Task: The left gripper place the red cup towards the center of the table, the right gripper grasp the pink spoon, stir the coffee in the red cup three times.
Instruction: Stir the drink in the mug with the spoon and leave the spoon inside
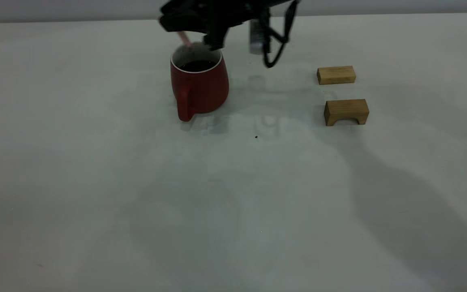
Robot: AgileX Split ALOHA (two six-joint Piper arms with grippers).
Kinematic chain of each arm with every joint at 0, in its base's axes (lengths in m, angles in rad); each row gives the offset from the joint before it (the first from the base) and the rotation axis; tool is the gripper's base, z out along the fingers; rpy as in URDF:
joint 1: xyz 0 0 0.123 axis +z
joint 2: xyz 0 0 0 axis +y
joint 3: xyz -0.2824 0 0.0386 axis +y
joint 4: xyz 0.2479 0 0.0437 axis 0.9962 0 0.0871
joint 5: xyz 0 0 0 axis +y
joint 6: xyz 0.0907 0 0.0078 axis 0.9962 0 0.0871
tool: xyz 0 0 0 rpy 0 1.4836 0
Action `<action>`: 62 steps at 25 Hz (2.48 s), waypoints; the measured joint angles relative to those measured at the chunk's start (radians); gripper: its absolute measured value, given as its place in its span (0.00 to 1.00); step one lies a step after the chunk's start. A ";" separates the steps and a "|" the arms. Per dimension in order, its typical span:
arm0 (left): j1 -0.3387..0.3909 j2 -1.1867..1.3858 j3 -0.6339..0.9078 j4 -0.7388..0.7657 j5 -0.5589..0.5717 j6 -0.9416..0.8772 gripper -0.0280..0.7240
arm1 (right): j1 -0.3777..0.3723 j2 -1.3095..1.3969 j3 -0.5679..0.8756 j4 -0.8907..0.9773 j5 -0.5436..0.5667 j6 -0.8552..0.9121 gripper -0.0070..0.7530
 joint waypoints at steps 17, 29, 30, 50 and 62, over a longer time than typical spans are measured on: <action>0.000 0.000 0.000 0.000 0.000 0.000 0.79 | -0.003 0.009 -0.001 0.031 0.040 -0.121 0.20; 0.000 0.000 0.000 -0.001 0.000 0.000 0.79 | 0.041 0.009 -0.001 0.062 0.038 -0.111 0.20; 0.000 0.000 0.000 -0.001 0.000 0.000 0.79 | 0.043 0.009 -0.001 0.070 0.032 -0.146 0.20; 0.000 0.000 0.000 -0.002 0.000 0.000 0.79 | 0.032 0.009 -0.002 0.013 0.010 -0.166 0.20; 0.000 0.000 0.000 -0.002 0.000 0.000 0.79 | -0.004 0.009 -0.002 -0.040 0.066 -0.214 0.20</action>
